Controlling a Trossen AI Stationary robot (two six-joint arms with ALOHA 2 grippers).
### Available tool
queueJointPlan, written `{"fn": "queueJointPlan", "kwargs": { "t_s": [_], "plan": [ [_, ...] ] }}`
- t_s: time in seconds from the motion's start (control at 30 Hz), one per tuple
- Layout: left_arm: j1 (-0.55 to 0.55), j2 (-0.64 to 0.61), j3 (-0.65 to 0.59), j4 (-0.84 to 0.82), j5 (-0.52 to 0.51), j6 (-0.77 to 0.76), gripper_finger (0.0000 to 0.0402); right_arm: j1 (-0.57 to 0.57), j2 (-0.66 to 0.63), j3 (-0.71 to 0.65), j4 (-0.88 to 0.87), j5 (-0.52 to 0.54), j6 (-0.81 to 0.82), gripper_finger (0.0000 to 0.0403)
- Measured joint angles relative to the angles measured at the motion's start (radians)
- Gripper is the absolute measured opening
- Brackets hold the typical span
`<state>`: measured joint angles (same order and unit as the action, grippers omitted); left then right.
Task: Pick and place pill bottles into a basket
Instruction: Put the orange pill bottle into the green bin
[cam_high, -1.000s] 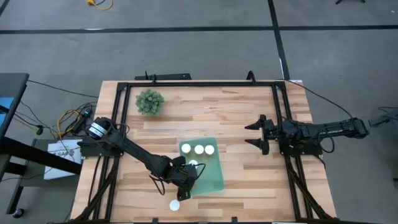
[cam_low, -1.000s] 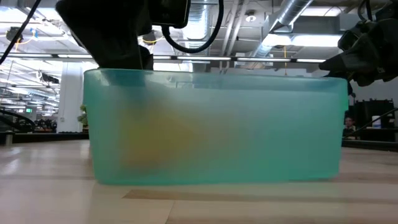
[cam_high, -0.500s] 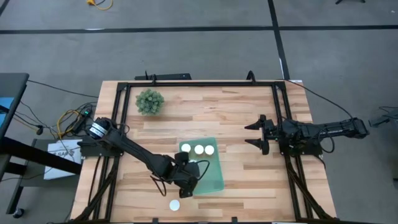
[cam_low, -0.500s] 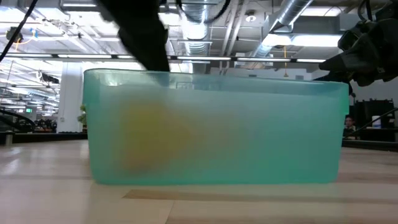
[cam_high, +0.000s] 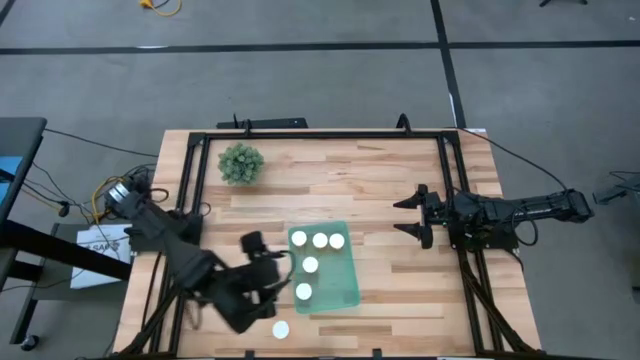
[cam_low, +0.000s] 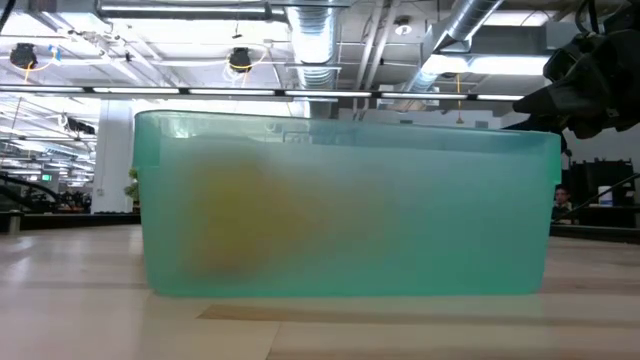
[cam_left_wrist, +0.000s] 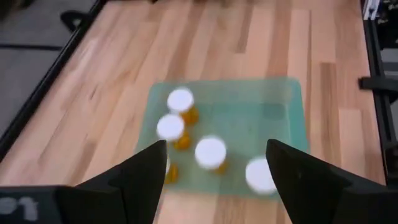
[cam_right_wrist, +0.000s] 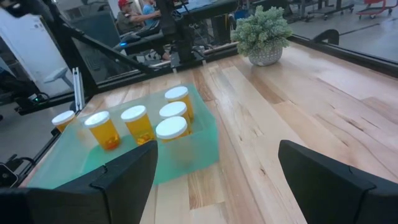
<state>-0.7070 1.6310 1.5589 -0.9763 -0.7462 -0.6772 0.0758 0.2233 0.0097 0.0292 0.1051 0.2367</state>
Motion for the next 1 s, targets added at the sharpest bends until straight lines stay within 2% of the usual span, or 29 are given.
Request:
{"fn": "queueJointPlan", "kwargs": {
  "t_s": [0.17, 0.33, 0.47, 0.63, 0.83, 1.0],
  "plan": [
    [-0.101, -0.026, -0.039, -0.160, -0.005, -0.237, 0.0265, 0.000, 0.000, 0.000, 0.000, 0.000, 0.000, 0.0327],
    [-0.187, -0.025, -0.150, -0.133, 0.000, -0.436, 0.0265, 0.000, 0.000, 0.000, 0.000, 0.000, 0.000, 0.0327],
    [-0.259, -0.024, -0.255, -0.024, -0.010, -0.576, 0.0265, 0.000, 0.000, 0.000, 0.000, 0.000, 0.000, 0.0327],
    [-0.314, -0.024, -0.384, 0.189, 0.007, -0.669, 0.0265, 0.000, 0.000, 0.000, 0.000, 0.000, 0.000, 0.0327],
    [-0.330, -0.014, -0.491, 0.449, 0.077, -0.673, 0.0265, 0.000, 0.000, 0.000, 0.000, 0.000, 0.000, 0.0327],
    [-0.329, 0.090, -0.509, 0.574, 0.172, -0.673, 0.0265, 0.000, 0.000, 0.000, 0.000, 0.000, 0.000, 0.0327]
  ]
}}
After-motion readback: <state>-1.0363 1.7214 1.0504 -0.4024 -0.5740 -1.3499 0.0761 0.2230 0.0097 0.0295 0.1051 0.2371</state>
